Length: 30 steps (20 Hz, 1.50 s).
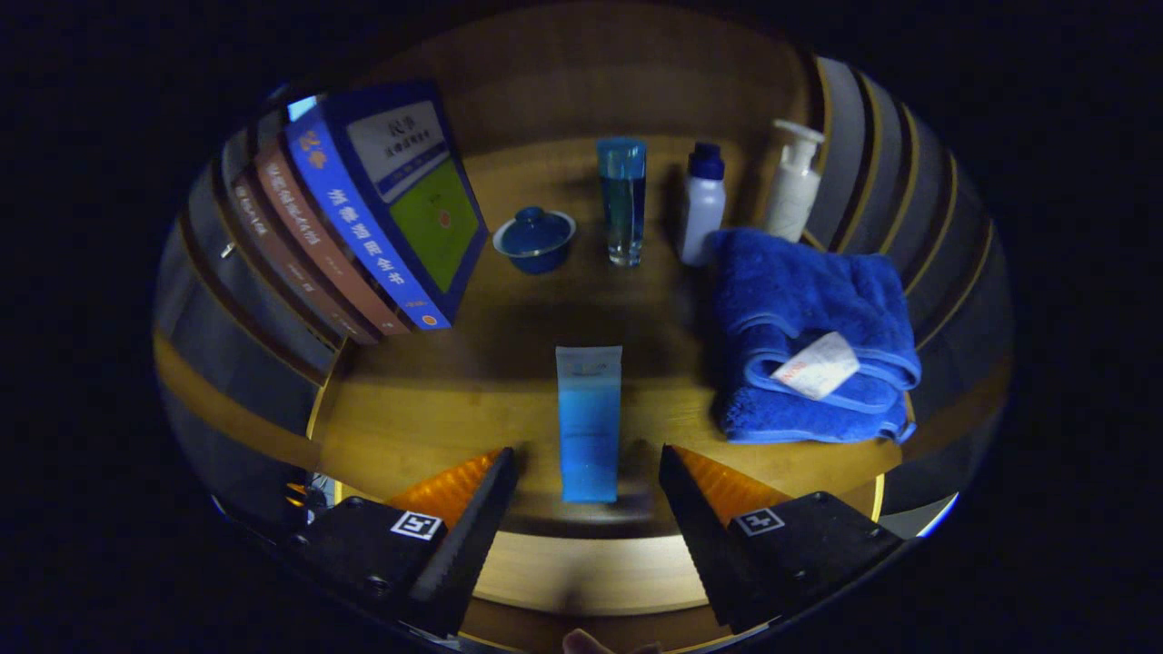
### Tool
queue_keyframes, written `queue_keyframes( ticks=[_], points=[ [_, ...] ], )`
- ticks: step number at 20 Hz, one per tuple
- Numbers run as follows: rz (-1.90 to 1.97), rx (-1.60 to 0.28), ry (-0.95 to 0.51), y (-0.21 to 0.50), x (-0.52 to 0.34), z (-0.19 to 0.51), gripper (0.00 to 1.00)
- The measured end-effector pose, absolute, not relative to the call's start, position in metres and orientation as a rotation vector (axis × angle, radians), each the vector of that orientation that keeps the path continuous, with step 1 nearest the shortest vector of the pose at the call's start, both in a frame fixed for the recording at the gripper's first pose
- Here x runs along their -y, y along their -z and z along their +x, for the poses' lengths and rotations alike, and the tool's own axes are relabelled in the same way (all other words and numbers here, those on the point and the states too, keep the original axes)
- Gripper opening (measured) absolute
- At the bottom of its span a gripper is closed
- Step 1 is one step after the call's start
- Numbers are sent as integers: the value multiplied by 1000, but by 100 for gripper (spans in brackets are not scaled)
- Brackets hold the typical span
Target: Pull open the drawer, take out the items inside it, and place them on the countertop above the cabinet.
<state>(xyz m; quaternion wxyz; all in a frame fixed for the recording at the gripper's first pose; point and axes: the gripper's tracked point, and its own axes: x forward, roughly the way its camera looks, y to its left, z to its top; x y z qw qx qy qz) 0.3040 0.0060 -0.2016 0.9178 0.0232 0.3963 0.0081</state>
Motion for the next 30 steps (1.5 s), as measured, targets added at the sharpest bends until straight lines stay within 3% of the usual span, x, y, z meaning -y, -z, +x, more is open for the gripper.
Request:
queue_keyframes(
  ticks=[8, 17, 24, 30],
  points=[
    [72, -418, 8, 111, -5, 217, 100],
    [36, -152, -4, 65, -4, 96, 100],
    [15, -31, -14, 108, -10, 12, 99],
    [14, -25, 14, 179, -2, -1, 99]
  ],
)
